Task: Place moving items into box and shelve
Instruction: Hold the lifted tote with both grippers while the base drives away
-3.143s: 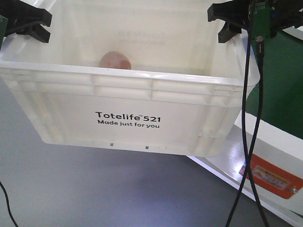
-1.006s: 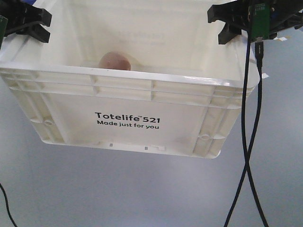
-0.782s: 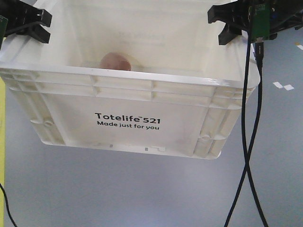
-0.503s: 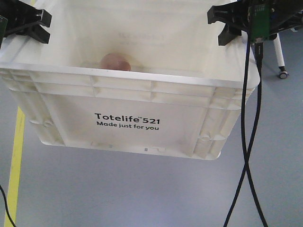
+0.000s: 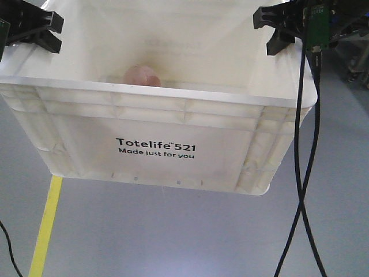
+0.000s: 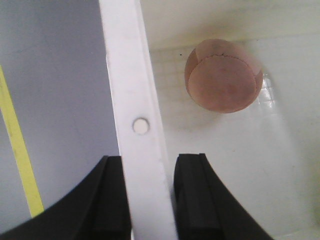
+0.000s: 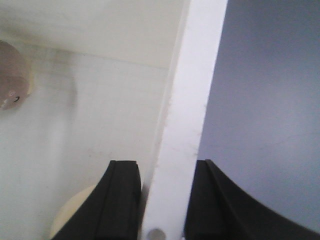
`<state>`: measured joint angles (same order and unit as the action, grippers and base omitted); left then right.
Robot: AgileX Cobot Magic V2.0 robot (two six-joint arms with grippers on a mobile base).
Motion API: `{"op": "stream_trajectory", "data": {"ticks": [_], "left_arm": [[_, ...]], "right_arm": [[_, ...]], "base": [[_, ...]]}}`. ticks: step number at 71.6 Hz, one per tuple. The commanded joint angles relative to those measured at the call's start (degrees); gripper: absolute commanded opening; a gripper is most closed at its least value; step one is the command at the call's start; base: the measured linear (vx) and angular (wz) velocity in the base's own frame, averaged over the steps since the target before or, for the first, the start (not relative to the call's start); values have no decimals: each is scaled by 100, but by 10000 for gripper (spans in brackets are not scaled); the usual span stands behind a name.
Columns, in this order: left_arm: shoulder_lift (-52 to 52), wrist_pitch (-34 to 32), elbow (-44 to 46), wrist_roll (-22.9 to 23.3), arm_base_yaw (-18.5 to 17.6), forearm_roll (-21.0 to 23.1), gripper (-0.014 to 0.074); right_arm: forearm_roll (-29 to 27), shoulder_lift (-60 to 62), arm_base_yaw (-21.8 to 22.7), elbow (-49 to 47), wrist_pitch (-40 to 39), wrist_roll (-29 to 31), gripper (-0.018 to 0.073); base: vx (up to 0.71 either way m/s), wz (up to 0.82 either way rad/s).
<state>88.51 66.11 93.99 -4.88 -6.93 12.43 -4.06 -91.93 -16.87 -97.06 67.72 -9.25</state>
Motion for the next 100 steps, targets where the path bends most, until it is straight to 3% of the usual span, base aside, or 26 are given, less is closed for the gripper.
{"op": "stream_trajectory", "data": {"ticks": [1,52,100], "left_arm": [[-344,-650,242,-46,-89,785,-17],[-344,-655,242,-46,-89,785,-17],[-344,-654,242,-46,-89,785,-17]], "right_arm": [[-568,302,-64,-250,-703,173,-12],[-563,302,-64,-250,-680,173,-12],[-563,302,-64,-250,-674,173,-12]], "base": [[38,48],[41,50],[48,28]]}}
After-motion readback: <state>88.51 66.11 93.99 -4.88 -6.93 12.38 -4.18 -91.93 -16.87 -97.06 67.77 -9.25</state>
